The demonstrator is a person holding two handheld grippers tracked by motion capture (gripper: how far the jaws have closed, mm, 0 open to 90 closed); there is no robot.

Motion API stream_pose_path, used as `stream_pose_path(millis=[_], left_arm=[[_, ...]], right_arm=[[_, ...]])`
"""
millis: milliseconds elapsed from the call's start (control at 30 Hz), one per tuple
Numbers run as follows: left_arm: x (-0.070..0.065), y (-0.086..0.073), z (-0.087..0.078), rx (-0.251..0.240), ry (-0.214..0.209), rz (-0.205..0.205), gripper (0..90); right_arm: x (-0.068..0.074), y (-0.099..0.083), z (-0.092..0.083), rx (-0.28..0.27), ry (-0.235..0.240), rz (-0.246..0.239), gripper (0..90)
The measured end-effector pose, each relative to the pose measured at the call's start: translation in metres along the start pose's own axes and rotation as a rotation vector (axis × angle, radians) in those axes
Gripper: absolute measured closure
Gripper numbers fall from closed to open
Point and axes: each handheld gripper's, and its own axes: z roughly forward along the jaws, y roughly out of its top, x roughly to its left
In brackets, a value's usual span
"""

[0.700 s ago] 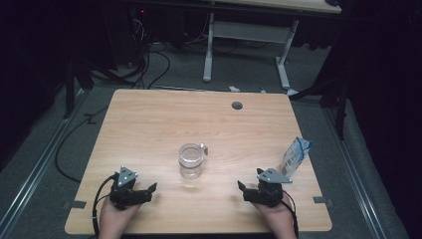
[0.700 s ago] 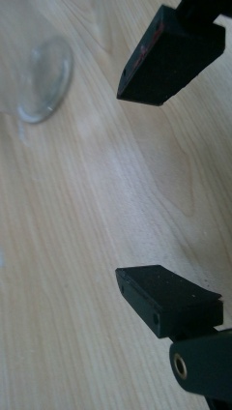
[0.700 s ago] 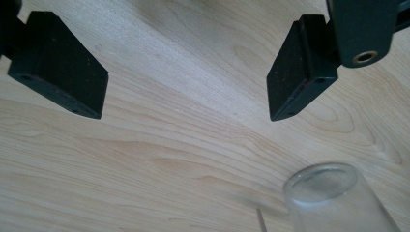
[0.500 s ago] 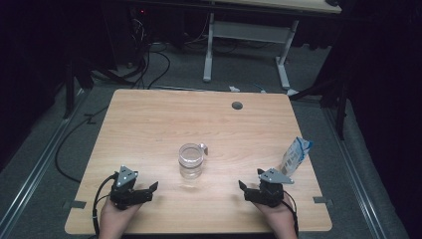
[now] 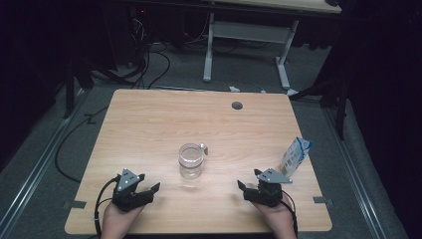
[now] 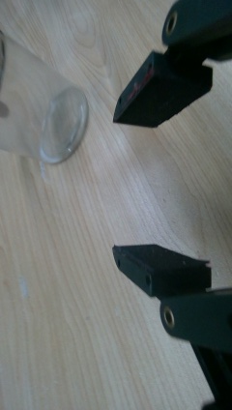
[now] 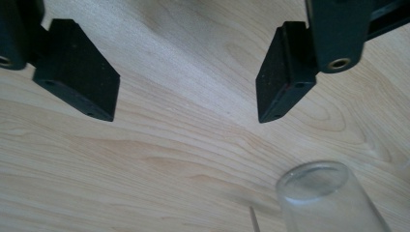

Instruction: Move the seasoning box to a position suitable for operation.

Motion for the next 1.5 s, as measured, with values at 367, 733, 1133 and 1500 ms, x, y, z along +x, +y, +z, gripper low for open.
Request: stream_pose_path(millis=[367, 733, 1133, 1500], left_arm=[[-0.011, 0.003, 0.0, -0.009, 0.009, 0.048, 32.0], [-0.023, 0.007, 0.006, -0.024, -0.014, 0.053, 43.1], [-0.034, 0.029, 0.01, -0.047, -0.005, 0.046, 47.7], [-0.043, 0.068, 0.01, -0.075, 0.001, 0.053, 50.1]], right_arm=[[0.0, 0.001, -0.001, -0.02, 0.037, 0.002, 34.6], [0.002, -0.001, 0.002, 0.01, 0.061, -0.014, 36.8], [0.001, -0.004, 0.001, 0.003, 0.077, -0.01, 39.2], [0.001, -0.003, -0.001, 0.013, 0.058, -0.009, 37.8]])
